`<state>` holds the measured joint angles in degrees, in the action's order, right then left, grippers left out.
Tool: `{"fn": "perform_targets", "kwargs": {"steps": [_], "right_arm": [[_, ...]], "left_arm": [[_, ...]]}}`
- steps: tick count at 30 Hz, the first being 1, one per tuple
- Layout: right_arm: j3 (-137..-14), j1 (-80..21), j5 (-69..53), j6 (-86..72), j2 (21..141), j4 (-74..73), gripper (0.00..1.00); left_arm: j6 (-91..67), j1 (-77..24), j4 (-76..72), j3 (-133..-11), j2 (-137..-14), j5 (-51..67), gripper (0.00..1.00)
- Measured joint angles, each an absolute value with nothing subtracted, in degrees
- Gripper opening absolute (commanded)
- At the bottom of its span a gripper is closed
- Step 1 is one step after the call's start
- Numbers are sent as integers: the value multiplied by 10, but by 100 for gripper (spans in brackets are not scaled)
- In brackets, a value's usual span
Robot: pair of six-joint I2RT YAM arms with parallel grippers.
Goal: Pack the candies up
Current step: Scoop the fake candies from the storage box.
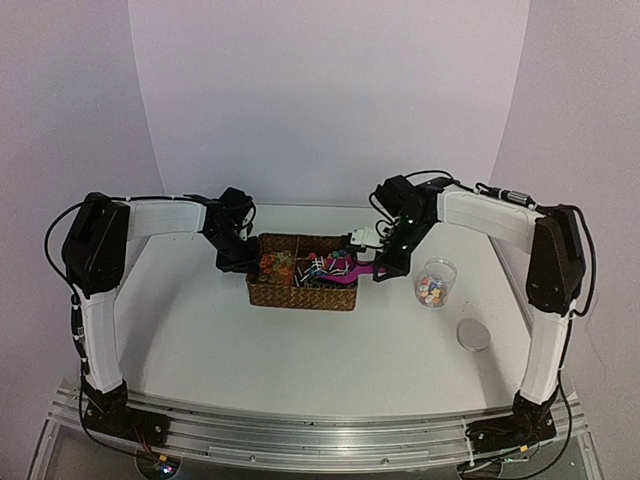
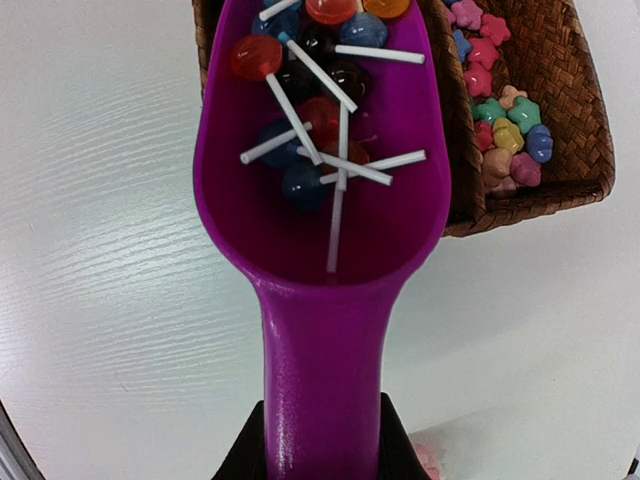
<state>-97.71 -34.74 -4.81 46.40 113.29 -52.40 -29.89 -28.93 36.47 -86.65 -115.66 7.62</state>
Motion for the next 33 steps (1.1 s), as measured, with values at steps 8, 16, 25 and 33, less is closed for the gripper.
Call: {"fn": "perform_targets", "kwargs": {"steps": [8, 16, 25, 33], "right_arm": [[-966, -333, -73, 465, 1125, -523, 0], [-963, -301, -96, 465, 1082, -519, 0], [-931, -239, -120, 467, 1010, -502, 0], [-854, -158, -131, 477, 916, -501, 0]], "left_arm": [[-299, -289, 365, -867, -1157, 76, 0], [-299, -289, 365, -867, -1157, 76, 0], [-299, -289, 364, -867, -1157, 77, 0], [-300, -289, 364, -867, -1157, 78, 0]]}}
